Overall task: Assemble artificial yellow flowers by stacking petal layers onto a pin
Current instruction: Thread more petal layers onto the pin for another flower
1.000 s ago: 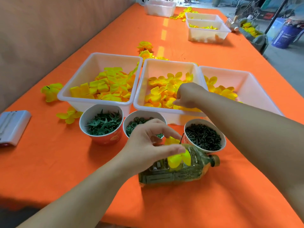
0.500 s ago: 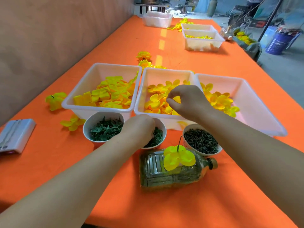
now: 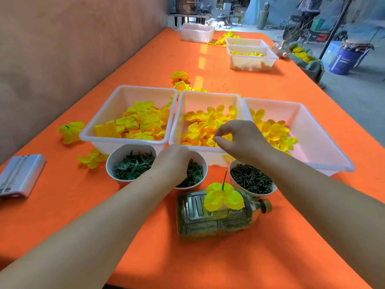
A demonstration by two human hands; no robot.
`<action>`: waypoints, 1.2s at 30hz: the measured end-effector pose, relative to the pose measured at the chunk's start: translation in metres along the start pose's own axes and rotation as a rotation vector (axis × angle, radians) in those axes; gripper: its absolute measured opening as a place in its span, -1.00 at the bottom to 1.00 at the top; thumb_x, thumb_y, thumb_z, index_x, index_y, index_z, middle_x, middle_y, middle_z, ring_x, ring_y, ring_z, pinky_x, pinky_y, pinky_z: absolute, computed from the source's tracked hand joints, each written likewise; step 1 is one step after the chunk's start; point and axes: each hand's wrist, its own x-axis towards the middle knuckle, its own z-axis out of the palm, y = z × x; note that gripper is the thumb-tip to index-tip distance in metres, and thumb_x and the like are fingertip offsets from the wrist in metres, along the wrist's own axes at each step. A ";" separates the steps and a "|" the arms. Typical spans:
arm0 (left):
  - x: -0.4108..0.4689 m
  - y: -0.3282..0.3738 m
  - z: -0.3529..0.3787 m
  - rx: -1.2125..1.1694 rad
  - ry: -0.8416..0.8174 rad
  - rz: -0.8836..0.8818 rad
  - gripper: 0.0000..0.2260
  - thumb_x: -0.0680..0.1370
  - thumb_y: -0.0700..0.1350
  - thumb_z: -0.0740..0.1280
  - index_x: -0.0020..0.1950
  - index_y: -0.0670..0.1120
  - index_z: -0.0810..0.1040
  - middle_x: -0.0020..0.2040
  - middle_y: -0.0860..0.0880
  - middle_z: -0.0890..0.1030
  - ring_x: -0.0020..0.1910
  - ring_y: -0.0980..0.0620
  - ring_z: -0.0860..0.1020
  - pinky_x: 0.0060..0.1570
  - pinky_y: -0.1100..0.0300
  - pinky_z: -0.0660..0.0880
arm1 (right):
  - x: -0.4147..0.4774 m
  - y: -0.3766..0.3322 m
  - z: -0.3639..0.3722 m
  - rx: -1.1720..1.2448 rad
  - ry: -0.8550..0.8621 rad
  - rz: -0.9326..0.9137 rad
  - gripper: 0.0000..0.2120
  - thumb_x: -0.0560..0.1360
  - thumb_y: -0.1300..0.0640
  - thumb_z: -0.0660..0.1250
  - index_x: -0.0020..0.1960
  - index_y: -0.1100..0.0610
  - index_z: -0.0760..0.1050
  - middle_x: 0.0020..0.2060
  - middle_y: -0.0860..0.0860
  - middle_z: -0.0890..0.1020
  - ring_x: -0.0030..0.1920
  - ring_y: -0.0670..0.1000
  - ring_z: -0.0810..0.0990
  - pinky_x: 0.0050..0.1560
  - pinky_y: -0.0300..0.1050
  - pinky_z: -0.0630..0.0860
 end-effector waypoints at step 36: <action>-0.062 0.031 -0.019 -1.558 0.334 0.145 -0.90 0.43 -0.34 0.50 -0.07 -0.24 0.69 -0.13 -0.15 0.72 -0.15 -0.01 0.68 -0.14 0.14 0.62 | -0.087 -0.018 -0.023 0.813 -0.309 -0.080 -0.91 0.42 0.06 0.47 -0.08 0.00 0.72 -0.12 0.09 0.72 -0.04 0.10 0.68 0.04 0.09 0.61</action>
